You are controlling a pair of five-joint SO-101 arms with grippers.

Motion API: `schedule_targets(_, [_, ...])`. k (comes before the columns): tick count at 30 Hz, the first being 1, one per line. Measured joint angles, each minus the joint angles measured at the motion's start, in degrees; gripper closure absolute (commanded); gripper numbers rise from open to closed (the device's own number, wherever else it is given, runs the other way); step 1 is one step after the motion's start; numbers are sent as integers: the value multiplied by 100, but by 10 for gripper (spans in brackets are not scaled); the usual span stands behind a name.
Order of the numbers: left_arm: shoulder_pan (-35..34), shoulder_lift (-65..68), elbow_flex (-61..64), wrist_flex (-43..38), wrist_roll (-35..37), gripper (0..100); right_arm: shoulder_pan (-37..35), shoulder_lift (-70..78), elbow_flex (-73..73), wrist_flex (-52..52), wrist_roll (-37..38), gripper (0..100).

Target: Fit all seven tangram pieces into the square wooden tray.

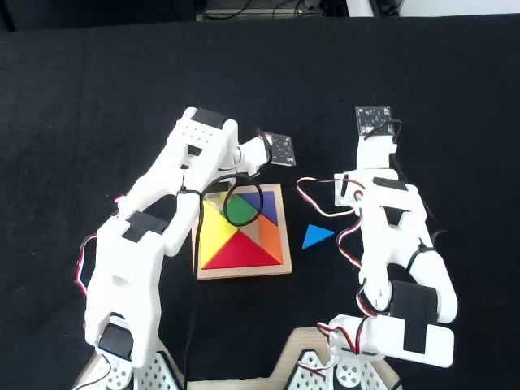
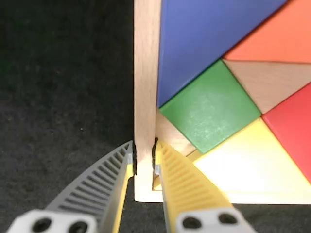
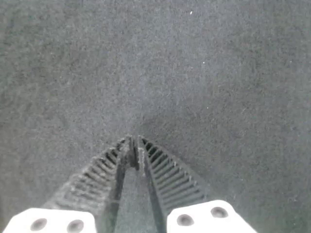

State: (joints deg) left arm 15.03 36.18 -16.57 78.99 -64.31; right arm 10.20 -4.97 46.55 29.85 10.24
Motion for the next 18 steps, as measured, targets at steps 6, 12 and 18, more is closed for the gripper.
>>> schedule_targets(6, [-18,9,-360,642,0,774,0,0,0,0,0,987])
schedule_targets(12, [-53,-9,-1380,1591,211,690,0,0,0,0,0,987])
schedule_targets(18, [-44,-264,-2418,2084,1037,693,0,0,0,0,0,987])
